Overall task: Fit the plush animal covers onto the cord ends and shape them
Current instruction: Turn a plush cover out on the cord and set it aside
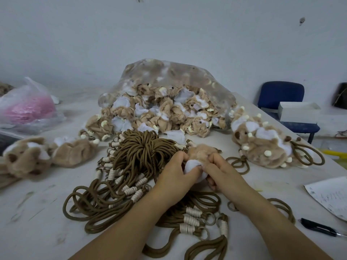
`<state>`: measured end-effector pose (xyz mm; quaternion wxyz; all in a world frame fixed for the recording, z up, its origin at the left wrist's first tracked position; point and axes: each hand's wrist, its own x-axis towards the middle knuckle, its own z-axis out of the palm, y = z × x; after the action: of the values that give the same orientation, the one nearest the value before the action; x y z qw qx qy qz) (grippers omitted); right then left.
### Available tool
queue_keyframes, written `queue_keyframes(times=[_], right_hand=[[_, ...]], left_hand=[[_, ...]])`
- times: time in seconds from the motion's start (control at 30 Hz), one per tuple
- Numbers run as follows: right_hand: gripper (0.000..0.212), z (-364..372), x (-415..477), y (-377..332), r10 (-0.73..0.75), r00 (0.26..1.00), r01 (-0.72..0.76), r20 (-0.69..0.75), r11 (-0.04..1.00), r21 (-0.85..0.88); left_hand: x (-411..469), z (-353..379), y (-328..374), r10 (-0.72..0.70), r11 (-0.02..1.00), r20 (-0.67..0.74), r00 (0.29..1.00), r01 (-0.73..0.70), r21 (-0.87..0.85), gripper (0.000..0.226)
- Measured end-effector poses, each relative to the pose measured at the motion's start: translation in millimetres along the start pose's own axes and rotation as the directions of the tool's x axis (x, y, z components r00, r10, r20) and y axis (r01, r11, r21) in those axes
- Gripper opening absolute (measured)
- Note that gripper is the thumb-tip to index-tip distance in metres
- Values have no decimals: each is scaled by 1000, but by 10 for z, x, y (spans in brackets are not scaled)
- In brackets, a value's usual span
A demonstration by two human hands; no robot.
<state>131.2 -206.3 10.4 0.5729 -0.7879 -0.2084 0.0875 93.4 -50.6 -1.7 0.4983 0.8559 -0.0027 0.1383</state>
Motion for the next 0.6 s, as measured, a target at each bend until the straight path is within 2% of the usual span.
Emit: queue_keyframes(times=[0.1, 0.27, 0.4, 0.6], right_hand=[[28, 5, 1, 11, -101, 994, 95, -34, 987, -128], [28, -17, 16, 28, -182, 980, 161, -79, 962, -219], [29, 22, -9, -19, -246, 966, 219, -76, 940, -263], [37, 186, -65, -97, -461, 887, 385, -42, 786, -484]], left_hand=[[-4, 8, 5, 23, 1000, -1, 1000, -23, -8, 25], [-12, 24, -17, 74, 997, 20, 997, -75, 31, 19], [7, 16, -18, 40, 999, -36, 999, -41, -15, 15], [0, 12, 8, -30, 997, -146, 989, 19, -78, 21]])
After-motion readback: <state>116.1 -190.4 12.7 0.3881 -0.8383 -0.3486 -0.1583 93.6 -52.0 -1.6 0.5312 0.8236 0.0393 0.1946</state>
